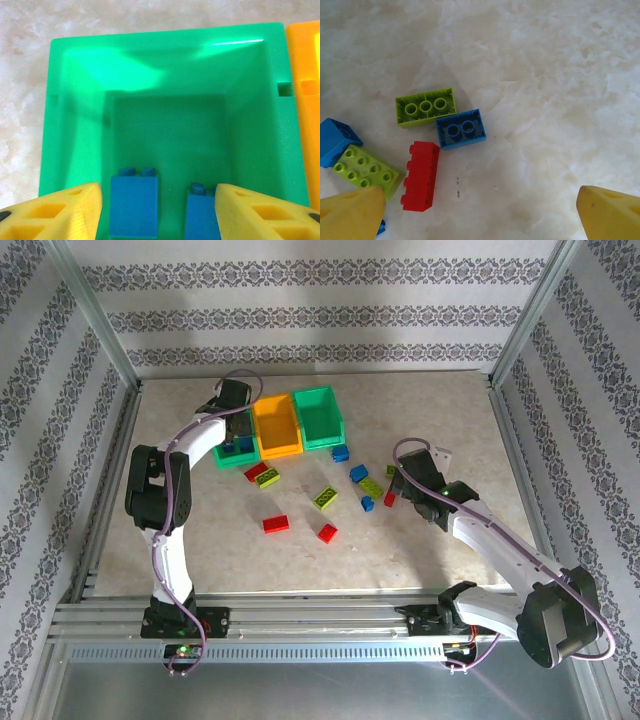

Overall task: Sort the legos into containers by color
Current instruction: Place the lego in the container, then pick up the lego from the center of the table.

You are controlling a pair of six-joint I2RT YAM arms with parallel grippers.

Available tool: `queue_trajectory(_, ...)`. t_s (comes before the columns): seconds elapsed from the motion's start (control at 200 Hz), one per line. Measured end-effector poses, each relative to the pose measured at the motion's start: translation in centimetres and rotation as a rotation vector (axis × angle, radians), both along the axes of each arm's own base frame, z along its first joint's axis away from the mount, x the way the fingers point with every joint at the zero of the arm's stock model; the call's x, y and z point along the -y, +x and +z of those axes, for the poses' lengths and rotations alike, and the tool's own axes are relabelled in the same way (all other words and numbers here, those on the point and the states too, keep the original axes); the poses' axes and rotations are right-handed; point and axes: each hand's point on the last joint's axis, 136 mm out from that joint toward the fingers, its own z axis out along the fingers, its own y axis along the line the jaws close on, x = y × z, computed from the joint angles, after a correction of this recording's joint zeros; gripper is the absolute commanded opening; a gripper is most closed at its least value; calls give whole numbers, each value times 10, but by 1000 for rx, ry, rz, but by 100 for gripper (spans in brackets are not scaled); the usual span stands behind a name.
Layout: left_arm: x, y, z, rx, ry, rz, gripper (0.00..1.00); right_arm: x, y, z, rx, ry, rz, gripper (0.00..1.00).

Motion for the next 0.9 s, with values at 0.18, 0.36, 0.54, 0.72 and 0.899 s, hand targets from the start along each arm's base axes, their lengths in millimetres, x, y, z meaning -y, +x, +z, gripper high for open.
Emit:
queue_trajectory(0.18,0,-11,31,52,-18,-3,70,-1,0,1,-2,-3,5,96)
queue_trajectory(0.36,1,-33,69,126,-55,-5,80,0,-1,0,-6,-6,4,98)
queue_trajectory(0.54,23,-58,78,153,-93,-35,100,1,-1,1,-3,-6,1,98)
queue_trajectory(0.72,97,-83,62,137,-161,-167,99,8,-1,2,0,-4,-32,98)
queue_trajectory(0.899,177,-95,48,142,-248,-287,100,19,-4,7,20,15,-78,98)
